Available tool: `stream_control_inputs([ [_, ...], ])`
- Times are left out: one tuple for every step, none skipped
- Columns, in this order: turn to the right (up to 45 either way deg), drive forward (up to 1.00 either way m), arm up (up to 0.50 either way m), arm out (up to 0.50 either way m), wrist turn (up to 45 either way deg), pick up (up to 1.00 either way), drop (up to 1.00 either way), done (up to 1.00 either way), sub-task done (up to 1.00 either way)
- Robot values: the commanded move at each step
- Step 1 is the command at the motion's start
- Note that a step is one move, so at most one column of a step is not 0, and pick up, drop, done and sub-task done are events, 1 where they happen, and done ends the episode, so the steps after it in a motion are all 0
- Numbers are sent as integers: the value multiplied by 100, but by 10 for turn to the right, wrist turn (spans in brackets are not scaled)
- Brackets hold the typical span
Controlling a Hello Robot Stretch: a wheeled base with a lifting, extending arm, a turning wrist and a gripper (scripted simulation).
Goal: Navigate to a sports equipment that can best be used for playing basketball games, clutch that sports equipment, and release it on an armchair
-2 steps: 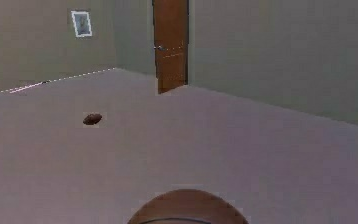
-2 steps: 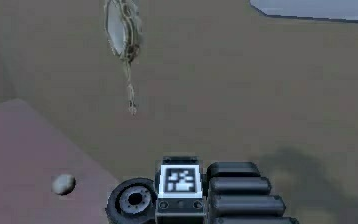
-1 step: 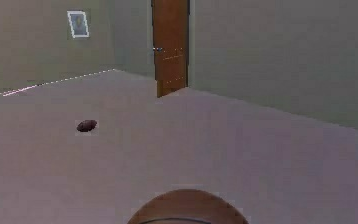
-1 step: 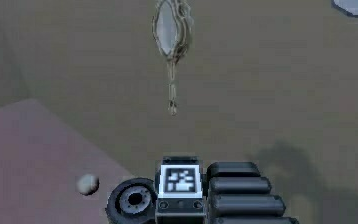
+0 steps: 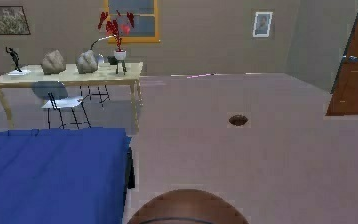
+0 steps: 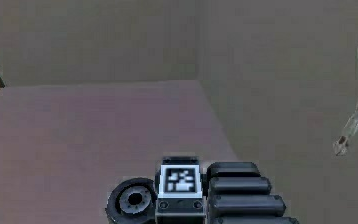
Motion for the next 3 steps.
stream_control_inputs([
  [0,100,0,0,0,0,0,0,0],
  [0,100,0,0,0,0,0,0,0],
  [0,100,0,0,0,0,0,0,0],
])
